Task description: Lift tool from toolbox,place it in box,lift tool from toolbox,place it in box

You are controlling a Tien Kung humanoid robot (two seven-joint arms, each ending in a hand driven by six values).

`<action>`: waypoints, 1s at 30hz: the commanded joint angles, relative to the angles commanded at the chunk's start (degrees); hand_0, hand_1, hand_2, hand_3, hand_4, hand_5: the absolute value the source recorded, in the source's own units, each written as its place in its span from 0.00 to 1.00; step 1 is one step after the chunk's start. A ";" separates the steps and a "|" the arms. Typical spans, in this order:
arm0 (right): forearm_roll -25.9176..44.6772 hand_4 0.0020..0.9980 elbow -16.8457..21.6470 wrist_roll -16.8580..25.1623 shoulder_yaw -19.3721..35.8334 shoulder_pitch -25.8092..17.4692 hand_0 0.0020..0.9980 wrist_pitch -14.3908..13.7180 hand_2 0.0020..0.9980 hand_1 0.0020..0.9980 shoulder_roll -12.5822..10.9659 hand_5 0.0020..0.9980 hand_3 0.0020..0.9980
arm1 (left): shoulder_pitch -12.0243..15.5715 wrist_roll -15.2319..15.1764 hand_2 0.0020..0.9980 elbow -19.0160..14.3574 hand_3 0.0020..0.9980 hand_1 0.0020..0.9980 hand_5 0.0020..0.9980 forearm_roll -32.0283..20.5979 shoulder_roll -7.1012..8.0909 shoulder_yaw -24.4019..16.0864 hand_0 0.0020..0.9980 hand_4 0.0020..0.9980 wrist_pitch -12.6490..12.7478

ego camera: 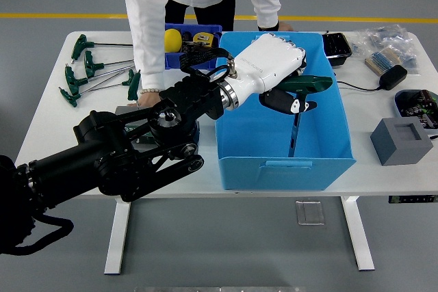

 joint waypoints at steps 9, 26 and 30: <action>-0.68 0.90 0.00 0.25 0.69 0.32 0.64 -0.61 0.71 0.61 -0.07 0.99 0.72 | -0.55 -4.80 0.01 3.20 0.11 0.00 0.48 -1.49 -1.03 0.88 0.03 0.84 1.12; -0.40 0.91 0.00 0.89 0.29 1.35 0.63 -1.65 0.70 0.61 -0.52 0.98 0.71 | -0.90 -11.00 0.27 6.67 0.46 0.19 0.47 -3.97 -1.03 0.49 0.19 0.88 2.29; -0.33 0.91 0.00 1.04 0.17 1.48 0.63 -1.87 0.70 0.60 -0.62 0.99 0.70 | -0.76 -11.46 0.47 6.98 0.52 0.36 0.47 -3.77 -1.03 0.44 0.26 0.91 1.80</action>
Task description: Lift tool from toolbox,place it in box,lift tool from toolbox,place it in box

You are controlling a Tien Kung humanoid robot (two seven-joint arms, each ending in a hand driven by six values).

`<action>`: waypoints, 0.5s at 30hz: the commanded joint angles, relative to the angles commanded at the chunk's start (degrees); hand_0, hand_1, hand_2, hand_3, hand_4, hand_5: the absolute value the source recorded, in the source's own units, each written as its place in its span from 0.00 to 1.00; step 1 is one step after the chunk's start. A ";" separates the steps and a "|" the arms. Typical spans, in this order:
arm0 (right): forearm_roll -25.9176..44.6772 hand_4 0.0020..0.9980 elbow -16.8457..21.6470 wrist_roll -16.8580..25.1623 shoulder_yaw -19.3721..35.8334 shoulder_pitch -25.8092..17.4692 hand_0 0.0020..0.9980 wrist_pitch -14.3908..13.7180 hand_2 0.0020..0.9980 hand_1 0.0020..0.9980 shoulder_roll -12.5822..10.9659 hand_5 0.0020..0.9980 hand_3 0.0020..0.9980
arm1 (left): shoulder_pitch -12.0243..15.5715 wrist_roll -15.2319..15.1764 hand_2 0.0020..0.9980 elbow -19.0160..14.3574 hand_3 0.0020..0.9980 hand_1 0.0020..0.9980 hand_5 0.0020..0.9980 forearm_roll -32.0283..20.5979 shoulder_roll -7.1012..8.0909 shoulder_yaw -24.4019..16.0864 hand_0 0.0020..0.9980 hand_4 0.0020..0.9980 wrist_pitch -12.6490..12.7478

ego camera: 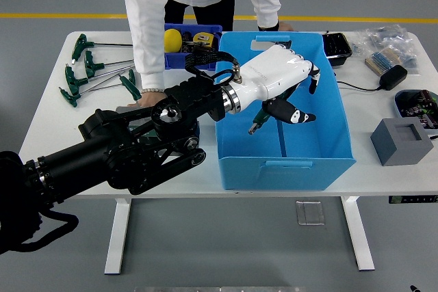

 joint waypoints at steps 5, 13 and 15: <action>0.01 0.90 0.00 0.27 0.17 0.00 0.63 -0.37 0.69 0.60 -0.12 0.98 0.69 | -0.20 -0.54 0.53 -0.14 0.57 0.48 0.47 0.11 0.00 -0.66 0.35 0.93 0.59; -0.26 0.90 0.00 0.14 0.08 -0.32 0.63 -0.40 0.69 0.60 -0.11 0.98 0.69 | 0.12 -1.19 0.54 -0.91 0.59 0.49 0.48 0.86 0.00 -1.81 0.37 0.92 1.76; -0.67 0.90 0.00 0.01 0.56 -0.48 0.63 -0.39 0.69 0.60 0.01 0.98 0.69 | 0.65 -1.22 0.54 -1.35 0.59 0.49 0.48 1.99 0.00 -2.25 0.37 0.92 1.53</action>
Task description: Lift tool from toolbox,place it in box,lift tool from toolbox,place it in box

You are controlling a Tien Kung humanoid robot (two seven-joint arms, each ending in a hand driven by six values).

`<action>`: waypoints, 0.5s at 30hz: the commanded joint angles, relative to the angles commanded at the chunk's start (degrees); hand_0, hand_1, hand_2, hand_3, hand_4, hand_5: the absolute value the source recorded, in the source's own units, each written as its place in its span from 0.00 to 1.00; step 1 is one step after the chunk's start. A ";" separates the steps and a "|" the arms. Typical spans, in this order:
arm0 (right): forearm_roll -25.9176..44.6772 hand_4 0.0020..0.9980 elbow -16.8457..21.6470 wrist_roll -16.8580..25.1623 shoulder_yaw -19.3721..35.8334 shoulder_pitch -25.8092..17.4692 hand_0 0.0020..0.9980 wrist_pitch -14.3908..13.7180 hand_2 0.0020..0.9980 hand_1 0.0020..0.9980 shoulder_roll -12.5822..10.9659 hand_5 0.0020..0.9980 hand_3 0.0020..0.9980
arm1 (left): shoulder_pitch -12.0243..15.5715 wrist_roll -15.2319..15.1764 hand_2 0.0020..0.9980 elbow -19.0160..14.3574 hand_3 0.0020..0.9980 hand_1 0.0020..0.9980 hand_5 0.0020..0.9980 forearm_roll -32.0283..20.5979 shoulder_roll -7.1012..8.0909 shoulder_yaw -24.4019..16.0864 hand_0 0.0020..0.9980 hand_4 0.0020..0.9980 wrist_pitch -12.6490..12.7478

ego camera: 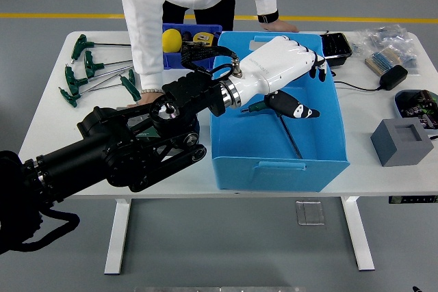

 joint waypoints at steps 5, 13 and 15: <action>-0.54 0.90 0.00 -0.14 1.06 -0.52 0.62 0.01 0.68 0.59 0.24 0.97 0.69 | 1.64 0.60 0.55 -1.20 0.60 0.49 0.49 5.57 1.75 -2.18 0.38 0.93 -2.94; -1.66 0.90 0.00 -0.34 3.42 -1.20 0.61 -0.10 0.68 0.59 0.81 0.97 0.68 | 8.82 2.50 0.57 -2.98 0.62 0.50 0.54 13.72 8.28 -12.83 0.39 0.97 -7.04; -1.63 0.90 0.00 -0.33 3.85 -1.40 0.61 -0.24 0.68 0.59 1.04 0.97 0.68 | 11.67 3.26 0.57 -3.32 0.62 0.50 0.54 14.46 9.00 -17.44 0.39 0.97 -6.33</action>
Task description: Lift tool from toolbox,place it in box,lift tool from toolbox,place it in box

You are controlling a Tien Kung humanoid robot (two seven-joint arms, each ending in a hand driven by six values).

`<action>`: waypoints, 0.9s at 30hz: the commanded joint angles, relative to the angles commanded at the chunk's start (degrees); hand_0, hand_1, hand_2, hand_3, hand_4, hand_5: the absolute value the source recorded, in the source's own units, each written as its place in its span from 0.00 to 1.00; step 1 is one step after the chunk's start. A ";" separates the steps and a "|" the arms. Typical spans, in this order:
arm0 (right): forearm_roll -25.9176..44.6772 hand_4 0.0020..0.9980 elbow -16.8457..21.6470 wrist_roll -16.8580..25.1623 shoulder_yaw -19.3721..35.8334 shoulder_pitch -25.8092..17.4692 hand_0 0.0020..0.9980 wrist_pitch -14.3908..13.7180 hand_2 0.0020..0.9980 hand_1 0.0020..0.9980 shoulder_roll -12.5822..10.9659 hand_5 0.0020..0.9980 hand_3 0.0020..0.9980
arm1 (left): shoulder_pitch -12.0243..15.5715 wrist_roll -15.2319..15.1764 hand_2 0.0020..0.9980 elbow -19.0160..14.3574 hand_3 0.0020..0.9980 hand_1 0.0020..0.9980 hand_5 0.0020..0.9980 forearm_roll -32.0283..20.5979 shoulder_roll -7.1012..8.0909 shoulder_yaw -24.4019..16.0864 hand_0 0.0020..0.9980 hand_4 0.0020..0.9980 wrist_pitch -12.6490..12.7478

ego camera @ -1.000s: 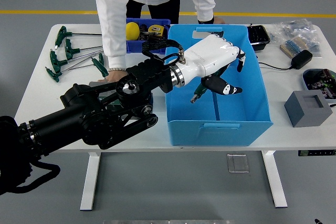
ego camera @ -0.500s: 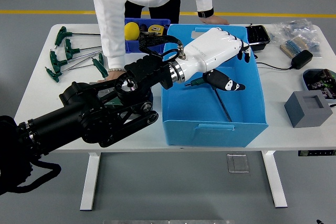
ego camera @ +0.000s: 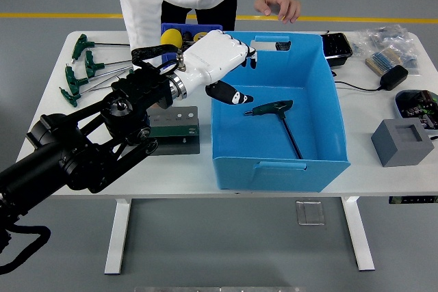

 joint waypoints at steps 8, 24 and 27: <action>0.48 0.90 0.00 -0.07 -0.24 -0.27 0.62 -0.15 0.68 0.59 0.28 0.96 0.68 | 7.82 2.90 0.58 -5.28 0.63 0.50 0.56 0.00 3.12 -16.91 0.39 0.97 1.69; 1.00 0.88 0.00 -0.40 0.37 -0.53 0.61 -0.26 0.68 0.58 1.05 0.95 0.67 | 19.32 -2.25 0.73 -12.23 0.73 0.68 0.61 0.00 10.14 -23.31 0.57 1.00 -3.20; 0.97 0.88 0.00 -0.63 0.25 -0.46 0.61 -0.16 0.68 0.58 1.09 0.95 0.67 | 17.27 -7.27 0.73 -10.91 0.73 0.68 0.61 0.00 13.36 -19.10 0.57 1.00 -3.58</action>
